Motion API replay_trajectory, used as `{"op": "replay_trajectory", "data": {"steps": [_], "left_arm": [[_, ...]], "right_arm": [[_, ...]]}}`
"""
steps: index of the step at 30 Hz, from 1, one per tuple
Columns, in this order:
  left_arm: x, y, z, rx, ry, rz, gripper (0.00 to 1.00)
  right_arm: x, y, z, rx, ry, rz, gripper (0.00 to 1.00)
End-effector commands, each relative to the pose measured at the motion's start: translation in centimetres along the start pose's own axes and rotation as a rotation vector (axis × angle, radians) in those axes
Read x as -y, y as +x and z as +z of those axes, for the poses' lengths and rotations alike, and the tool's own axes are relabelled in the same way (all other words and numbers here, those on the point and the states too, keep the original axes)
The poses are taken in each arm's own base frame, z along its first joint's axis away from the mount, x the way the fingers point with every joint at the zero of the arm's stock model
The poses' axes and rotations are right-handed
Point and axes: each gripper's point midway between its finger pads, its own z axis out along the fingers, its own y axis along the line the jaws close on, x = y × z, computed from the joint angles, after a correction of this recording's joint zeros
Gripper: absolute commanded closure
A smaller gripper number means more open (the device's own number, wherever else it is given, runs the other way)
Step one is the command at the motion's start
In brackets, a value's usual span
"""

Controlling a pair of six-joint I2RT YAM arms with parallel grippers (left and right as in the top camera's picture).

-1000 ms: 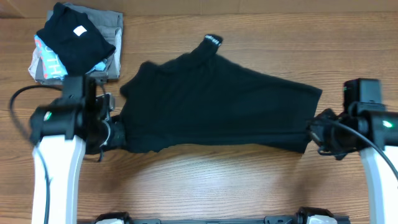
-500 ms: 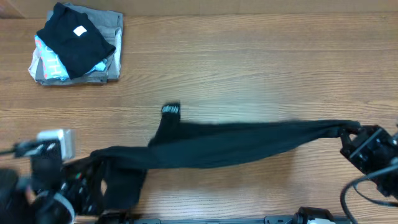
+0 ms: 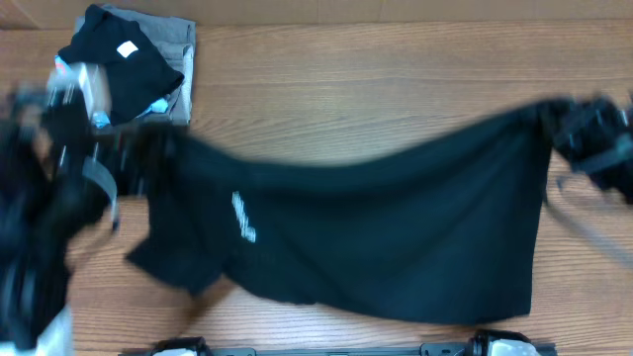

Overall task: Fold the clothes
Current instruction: 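Lift the shirt by both corners and swing it toward the table top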

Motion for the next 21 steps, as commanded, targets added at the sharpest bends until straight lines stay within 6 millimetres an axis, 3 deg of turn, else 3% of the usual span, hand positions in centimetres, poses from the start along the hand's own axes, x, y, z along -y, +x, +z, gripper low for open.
{"op": "replay_trajectory", "data": {"steps": [1,3,6,9,12,14,16,18,21], "left_arm": [[-0.8,-1.9,7.5,-0.095,0.062,-0.032,0.96],[-1.1,-3.8,10.5,-0.089,0.081,-0.032,0.96],[-1.0,-6.6,12.5,-0.057,0.092,-0.022,0.96],[0.1,-9.7,11.6,0.022,0.114,0.009,0.96],[1.6,-11.5,8.5,0.099,0.126,0.041,0.96],[2.2,-11.7,6.7,0.122,0.126,0.059,0.96],[2.0,-11.1,5.9,0.109,0.100,0.052,0.96],[1.3,-9.9,6.1,0.059,0.067,0.029,0.96],[-0.5,-6.7,8.0,-0.094,0.014,0.002,0.96]], "right_arm": [[-0.6,-1.5,5.3,-0.068,-0.032,0.007,0.96],[-1.2,-3.1,7.6,-0.066,-0.047,0.004,0.96],[-2.3,-5.6,8.0,-0.028,-0.063,-0.011,0.96],[-3.7,-8.7,5.3,0.067,-0.095,-0.041,0.96],[-4.3,-10.8,1.2,0.169,-0.111,-0.048,0.96],[-3.8,-11.3,-0.8,0.205,-0.097,-0.041,0.96],[-2.9,-10.9,-1.1,0.189,-0.068,-0.042,0.96],[-1.8,-9.6,-0.3,0.126,-0.026,-0.040,0.96],[0.4,-7.4,2.4,-0.011,0.047,-0.019,0.96]]}}
